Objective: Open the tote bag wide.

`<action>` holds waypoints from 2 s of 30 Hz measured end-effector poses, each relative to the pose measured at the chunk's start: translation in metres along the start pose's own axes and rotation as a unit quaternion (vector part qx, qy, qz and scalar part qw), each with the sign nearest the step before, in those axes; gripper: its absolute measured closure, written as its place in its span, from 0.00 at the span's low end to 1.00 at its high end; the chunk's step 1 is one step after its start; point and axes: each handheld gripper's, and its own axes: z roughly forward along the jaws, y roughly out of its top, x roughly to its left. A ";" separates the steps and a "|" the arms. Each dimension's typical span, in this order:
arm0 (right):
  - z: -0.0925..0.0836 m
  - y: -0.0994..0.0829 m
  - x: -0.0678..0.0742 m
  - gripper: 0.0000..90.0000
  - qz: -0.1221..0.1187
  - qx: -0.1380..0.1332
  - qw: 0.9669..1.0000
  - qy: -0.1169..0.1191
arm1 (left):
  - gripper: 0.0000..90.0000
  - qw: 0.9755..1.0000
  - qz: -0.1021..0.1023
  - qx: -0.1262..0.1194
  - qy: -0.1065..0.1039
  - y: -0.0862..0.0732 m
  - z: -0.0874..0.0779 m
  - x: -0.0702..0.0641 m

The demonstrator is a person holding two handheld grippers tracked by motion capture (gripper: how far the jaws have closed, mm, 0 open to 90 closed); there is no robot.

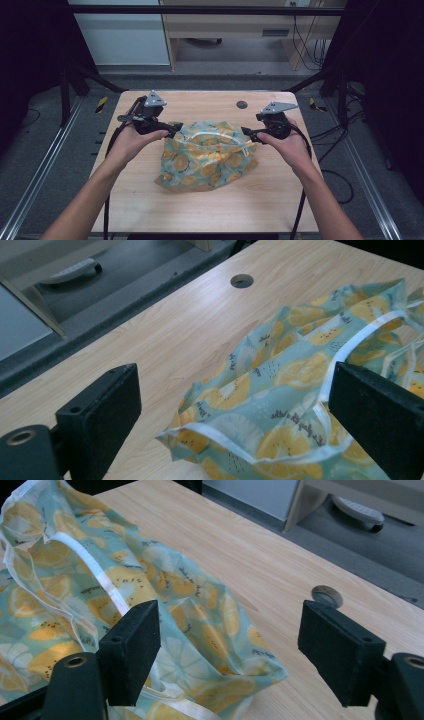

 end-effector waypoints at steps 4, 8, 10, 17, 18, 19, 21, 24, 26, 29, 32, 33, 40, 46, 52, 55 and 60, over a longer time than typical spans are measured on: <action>0.005 0.000 0.002 0.25 -0.002 0.006 1.000 0.010 | 0.06 1.000 -0.004 0.012 -0.007 0.002 0.012 -0.003; 0.011 0.000 0.003 0.25 -0.002 0.019 1.000 0.025 | 0.05 0.999 0.008 0.041 -0.023 0.004 0.020 -0.005; 0.014 -0.001 0.003 0.25 -0.008 0.028 0.999 0.032 | 0.05 0.998 0.013 0.050 -0.027 0.005 0.022 -0.005; 0.030 -0.004 0.007 0.28 -0.029 0.057 0.996 0.054 | 0.05 0.998 0.016 0.057 -0.035 0.009 0.023 0.002; 0.032 -0.004 0.008 0.28 -0.032 0.060 0.996 0.060 | 0.05 0.998 0.014 0.055 -0.035 0.009 0.023 0.003; 0.035 -0.004 0.009 0.28 -0.032 0.063 0.995 0.064 | 0.05 0.998 0.012 0.054 -0.037 0.009 0.023 0.004; 0.039 -0.004 0.011 0.28 -0.035 0.064 0.995 0.073 | 0.05 0.998 0.010 0.053 -0.036 0.009 0.022 0.005; 0.044 -0.004 0.013 0.28 -0.039 0.069 0.994 0.077 | 0.05 0.998 0.008 0.052 -0.037 0.009 0.022 0.006; 0.046 -0.004 0.015 0.30 -0.039 0.075 0.993 0.077 | 0.05 0.998 0.009 0.052 -0.037 0.009 0.022 0.006; 0.048 -0.006 0.014 0.44 -0.041 0.094 0.991 0.083 | 0.05 0.998 0.011 0.054 -0.041 0.009 0.022 0.006; 0.048 -0.008 0.015 0.72 -0.054 0.103 0.989 0.093 | 0.06 0.998 0.014 0.053 -0.041 0.009 0.022 0.006; 0.048 -0.008 0.015 0.78 -0.055 0.104 0.988 0.097 | 0.06 0.998 0.013 0.052 -0.042 0.010 0.021 0.006; 0.041 -0.003 0.017 0.98 -0.060 0.086 0.989 0.108 | 0.07 0.997 0.012 0.058 -0.050 0.009 0.025 0.012; 0.037 -0.001 0.019 1.00 -0.062 0.072 0.989 0.115 | 0.05 0.994 0.005 0.073 -0.081 0.002 0.035 0.014; 0.032 0.005 0.024 1.00 -0.059 0.064 0.989 0.123 | 0.05 0.992 0.006 0.077 -0.105 -0.002 0.043 0.007; 0.031 0.007 0.026 1.00 -0.062 0.062 0.988 0.125 | 0.05 0.991 0.014 0.078 -0.112 -0.003 0.045 0.003; 0.028 0.011 0.029 1.00 -0.064 0.053 0.988 0.129 | 0.05 0.984 0.038 0.115 -0.129 -0.014 0.050 -0.001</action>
